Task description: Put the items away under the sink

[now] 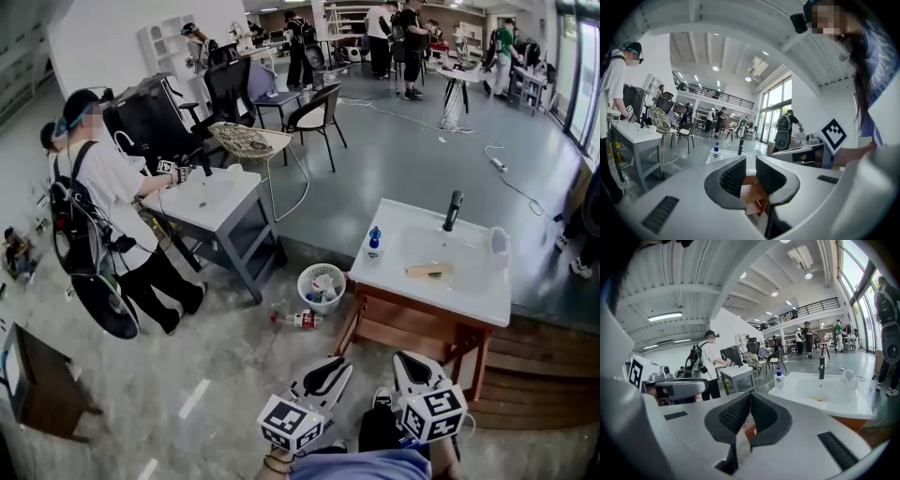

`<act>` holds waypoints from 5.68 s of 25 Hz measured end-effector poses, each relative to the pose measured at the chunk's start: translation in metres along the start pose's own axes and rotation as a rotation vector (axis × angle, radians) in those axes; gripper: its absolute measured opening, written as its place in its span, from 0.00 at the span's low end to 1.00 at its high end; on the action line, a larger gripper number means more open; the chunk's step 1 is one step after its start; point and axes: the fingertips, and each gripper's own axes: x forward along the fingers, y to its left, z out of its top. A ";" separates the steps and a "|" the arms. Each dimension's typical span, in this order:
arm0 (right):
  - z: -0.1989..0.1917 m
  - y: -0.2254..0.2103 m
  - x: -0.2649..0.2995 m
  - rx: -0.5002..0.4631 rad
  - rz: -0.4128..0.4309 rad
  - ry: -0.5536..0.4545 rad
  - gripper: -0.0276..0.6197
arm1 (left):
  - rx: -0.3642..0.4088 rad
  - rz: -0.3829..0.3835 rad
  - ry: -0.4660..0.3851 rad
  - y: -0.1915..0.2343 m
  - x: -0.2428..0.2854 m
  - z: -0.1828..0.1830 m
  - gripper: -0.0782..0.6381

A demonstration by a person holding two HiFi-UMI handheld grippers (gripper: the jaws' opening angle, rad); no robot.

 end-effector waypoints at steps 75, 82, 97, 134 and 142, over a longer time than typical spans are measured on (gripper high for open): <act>0.040 -0.252 0.152 0.079 -0.047 0.133 0.07 | 0.178 0.095 0.243 0.203 0.363 -0.018 0.25; 0.037 -0.249 0.150 0.072 -0.036 0.142 0.07 | 0.168 0.078 0.202 0.182 0.347 -0.004 0.24; 0.016 -0.228 0.119 0.054 0.044 0.137 0.07 | 0.205 0.098 0.170 0.117 0.301 0.013 0.24; -0.037 -0.115 0.043 0.038 -0.196 0.102 0.07 | 0.263 -0.285 0.243 0.029 0.145 -0.059 0.24; -0.069 -0.113 0.040 0.009 -0.193 0.129 0.07 | 0.249 -0.350 0.250 0.024 0.136 -0.097 0.24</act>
